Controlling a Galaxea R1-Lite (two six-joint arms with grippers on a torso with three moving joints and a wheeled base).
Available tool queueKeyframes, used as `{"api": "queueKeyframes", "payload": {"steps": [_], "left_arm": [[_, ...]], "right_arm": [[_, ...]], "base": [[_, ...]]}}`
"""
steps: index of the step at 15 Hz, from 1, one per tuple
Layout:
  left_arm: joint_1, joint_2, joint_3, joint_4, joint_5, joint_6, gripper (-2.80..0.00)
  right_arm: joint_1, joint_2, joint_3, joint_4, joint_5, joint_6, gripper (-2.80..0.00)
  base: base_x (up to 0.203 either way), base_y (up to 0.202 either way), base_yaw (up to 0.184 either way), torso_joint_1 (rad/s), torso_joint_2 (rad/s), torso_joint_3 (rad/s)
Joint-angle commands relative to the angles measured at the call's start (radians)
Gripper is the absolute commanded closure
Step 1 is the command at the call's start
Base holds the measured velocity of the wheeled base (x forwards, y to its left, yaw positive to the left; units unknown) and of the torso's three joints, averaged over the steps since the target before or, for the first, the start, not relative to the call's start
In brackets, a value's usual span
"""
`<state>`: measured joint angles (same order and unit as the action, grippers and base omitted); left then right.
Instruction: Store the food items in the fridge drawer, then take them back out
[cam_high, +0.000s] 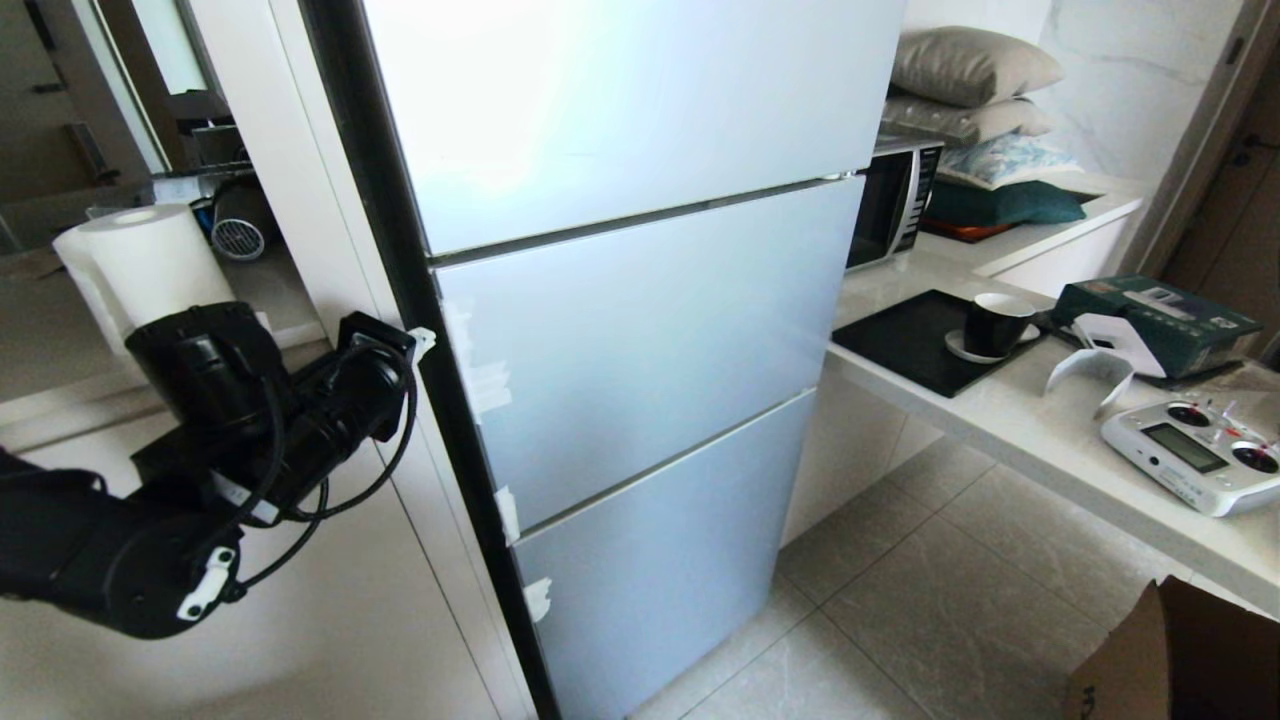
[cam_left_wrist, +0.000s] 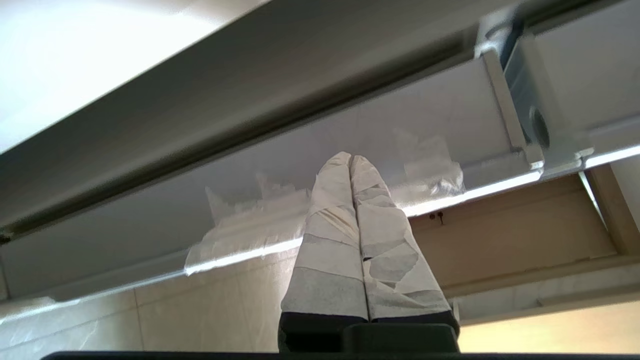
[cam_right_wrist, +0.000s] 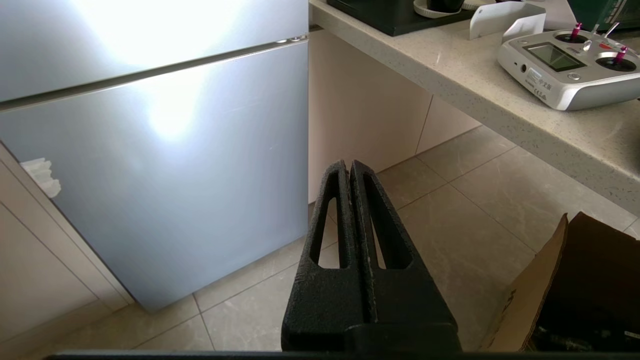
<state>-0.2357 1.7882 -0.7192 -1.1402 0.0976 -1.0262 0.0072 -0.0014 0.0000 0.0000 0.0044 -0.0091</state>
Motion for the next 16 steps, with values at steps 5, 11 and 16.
{"api": "queueKeyframes", "payload": {"steps": [5, 11, 16], "left_arm": [[-0.007, 0.007, -0.023, -0.007, 0.023, -0.005, 0.00], [-0.005, 0.007, -0.023, -0.007, 0.024, -0.005, 0.00], [-0.001, 0.038, -0.028, -0.009, 0.022, -0.002, 0.00]], "right_arm": [[0.000, 0.001, 0.000, 0.000, 0.000, 0.000, 0.00], [0.000, 0.000, 0.001, 0.000, 0.000, 0.000, 0.00], [0.000, 0.000, 0.001, 0.000, 0.000, 0.000, 0.00]], "base": [[0.000, 0.000, 0.000, 0.000, 0.00, 0.000], [0.000, 0.000, 0.000, 0.000, 0.00, 0.000], [0.000, 0.000, 0.000, 0.000, 0.00, 0.000]]}}
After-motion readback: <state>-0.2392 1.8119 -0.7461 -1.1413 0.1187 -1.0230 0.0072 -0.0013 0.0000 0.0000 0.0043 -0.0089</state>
